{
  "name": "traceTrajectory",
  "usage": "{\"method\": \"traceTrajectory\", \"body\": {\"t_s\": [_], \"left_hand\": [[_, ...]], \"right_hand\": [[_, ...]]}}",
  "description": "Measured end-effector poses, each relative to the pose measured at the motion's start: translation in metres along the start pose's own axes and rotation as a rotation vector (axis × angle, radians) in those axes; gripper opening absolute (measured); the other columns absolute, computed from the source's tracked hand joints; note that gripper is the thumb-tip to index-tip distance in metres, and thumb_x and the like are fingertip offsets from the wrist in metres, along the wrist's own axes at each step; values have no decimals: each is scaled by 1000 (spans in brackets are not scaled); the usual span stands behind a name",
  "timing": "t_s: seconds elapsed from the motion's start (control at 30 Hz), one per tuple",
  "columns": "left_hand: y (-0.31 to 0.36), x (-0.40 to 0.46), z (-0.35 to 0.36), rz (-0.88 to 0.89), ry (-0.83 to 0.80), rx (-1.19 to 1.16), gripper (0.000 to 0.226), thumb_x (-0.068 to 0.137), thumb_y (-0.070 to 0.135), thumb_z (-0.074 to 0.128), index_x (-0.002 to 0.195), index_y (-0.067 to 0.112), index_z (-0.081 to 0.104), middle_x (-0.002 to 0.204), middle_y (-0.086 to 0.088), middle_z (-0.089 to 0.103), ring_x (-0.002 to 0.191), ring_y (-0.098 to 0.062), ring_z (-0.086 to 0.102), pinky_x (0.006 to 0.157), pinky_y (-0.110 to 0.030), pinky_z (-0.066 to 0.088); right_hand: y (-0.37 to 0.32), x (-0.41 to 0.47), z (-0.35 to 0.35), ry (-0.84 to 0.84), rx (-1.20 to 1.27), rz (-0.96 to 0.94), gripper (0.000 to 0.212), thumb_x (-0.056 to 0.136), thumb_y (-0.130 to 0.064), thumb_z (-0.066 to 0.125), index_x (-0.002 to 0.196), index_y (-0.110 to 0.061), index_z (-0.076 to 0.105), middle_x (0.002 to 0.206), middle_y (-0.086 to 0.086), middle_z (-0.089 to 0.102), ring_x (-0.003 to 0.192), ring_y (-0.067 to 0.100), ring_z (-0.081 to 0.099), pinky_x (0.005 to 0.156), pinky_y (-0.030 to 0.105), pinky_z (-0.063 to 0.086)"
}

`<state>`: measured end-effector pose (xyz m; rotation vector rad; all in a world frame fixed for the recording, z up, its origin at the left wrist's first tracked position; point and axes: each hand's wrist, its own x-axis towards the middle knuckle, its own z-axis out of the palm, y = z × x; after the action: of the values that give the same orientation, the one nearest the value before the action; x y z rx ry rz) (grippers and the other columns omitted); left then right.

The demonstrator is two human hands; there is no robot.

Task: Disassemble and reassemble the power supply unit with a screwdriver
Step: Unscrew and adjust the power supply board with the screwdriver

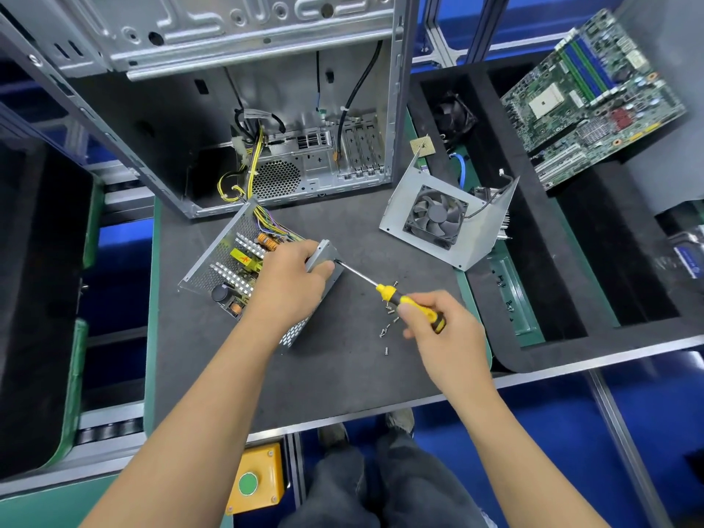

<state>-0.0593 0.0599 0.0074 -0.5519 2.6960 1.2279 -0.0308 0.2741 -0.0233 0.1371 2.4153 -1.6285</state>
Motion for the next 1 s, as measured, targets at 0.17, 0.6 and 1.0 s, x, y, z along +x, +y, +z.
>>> {"method": "traceTrajectory", "body": {"t_s": [0.17,0.6,1.0], "left_hand": [[-1,-1,1,-6,9,4,22,93,17,63,72,14,62,58,4,50,53,-15,41,49,-27,31],[-1,1,-1,14,25,-8,17,93,17,64,80,6,65,66,-5,56,58,-19,44,52,-28,33],[-3,-3,6,23,11,48,14,94,19,62,80,16,66,63,0,53,61,-21,44,57,-31,36]], "right_hand": [[4,1,3,-146,15,79,5,95,-44,53,95,-44,58,91,-13,64,70,-2,61,57,7,41],[0,-8,9,-151,21,-15,24,92,-25,66,100,-41,50,96,-12,59,76,0,60,64,5,41],[1,0,0,-108,4,28,20,90,-26,69,97,-37,54,101,-8,58,81,-6,57,65,3,40]]}}
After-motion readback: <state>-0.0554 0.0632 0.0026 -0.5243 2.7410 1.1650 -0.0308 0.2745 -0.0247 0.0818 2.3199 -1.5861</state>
